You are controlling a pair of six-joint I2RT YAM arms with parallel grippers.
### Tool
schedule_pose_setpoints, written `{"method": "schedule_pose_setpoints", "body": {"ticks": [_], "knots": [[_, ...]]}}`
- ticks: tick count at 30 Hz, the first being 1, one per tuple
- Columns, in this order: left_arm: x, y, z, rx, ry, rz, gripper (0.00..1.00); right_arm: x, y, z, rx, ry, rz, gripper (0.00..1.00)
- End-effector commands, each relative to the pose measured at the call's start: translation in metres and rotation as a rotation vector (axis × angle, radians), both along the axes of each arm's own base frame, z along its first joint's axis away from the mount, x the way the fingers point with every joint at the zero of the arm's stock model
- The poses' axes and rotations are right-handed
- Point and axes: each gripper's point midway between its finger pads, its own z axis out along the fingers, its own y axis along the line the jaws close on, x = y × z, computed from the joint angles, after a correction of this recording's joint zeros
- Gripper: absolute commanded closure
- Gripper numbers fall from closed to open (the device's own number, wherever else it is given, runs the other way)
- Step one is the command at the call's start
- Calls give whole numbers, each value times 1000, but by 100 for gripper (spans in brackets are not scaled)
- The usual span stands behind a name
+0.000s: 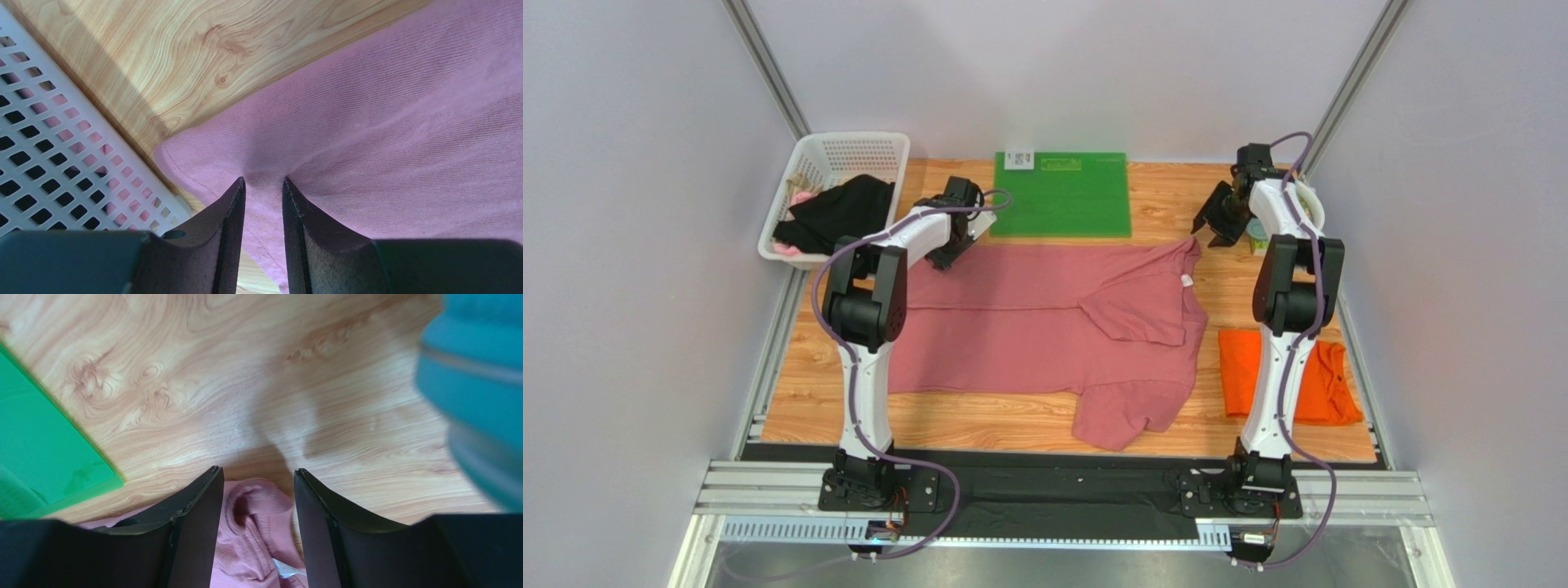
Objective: Fold and stack the t-shirts
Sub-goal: Fold the flattened tshirt in 1/3 of the way
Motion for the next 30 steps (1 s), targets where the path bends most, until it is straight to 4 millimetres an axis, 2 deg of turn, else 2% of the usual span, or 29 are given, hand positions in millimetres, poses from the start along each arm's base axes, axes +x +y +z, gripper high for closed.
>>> {"method": "schedule_pose_setpoints", "body": {"ticks": [1,2,3,4,5,6,7,8,9,10,11,12,13,14,15,18,19,22,28,30], "knots": [[-13,13,-9,10,47,8,65,16,4,68,-26,-167,50,47],[-14,13,-10,11,49,8,65,13,7,81,-17,-188,58,46],[-14,13,-10,11,49,8,65,9,10,105,-10,-231,59,46],[-14,13,-9,9,46,7,65,5,14,117,-2,-251,61,45],[-14,13,-6,9,40,8,65,-7,21,117,20,-236,65,45],[-14,13,-5,8,37,8,65,-15,29,144,29,-287,70,45],[-15,13,-5,7,37,6,65,-23,35,150,33,-292,74,45],[-14,13,-2,7,30,6,65,-39,41,137,42,-246,80,45],[-13,14,0,9,23,6,65,-51,48,139,49,-238,87,45],[-12,15,4,12,13,7,65,-65,59,149,57,-253,102,45],[-13,15,4,11,14,8,65,-76,58,147,55,-243,93,45],[-11,15,6,9,6,8,65,-96,74,121,64,-186,122,45],[-12,16,5,11,10,8,65,-108,86,125,67,-195,150,45],[-12,16,4,15,11,8,65,-117,90,116,62,-177,160,45],[-13,16,2,16,15,8,65,-133,93,94,56,-122,173,45],[-15,17,-1,16,21,11,65,-155,109,66,32,-54,220,46],[-15,16,-1,12,20,12,66,-167,109,51,27,-8,224,46],[-14,14,2,-2,13,17,66,-182,107,28,2,54,220,46],[-13,14,6,-3,9,15,66,-194,87,26,-102,67,202,41],[-13,14,5,-1,12,14,66,-198,86,24,-104,77,202,41]]}}
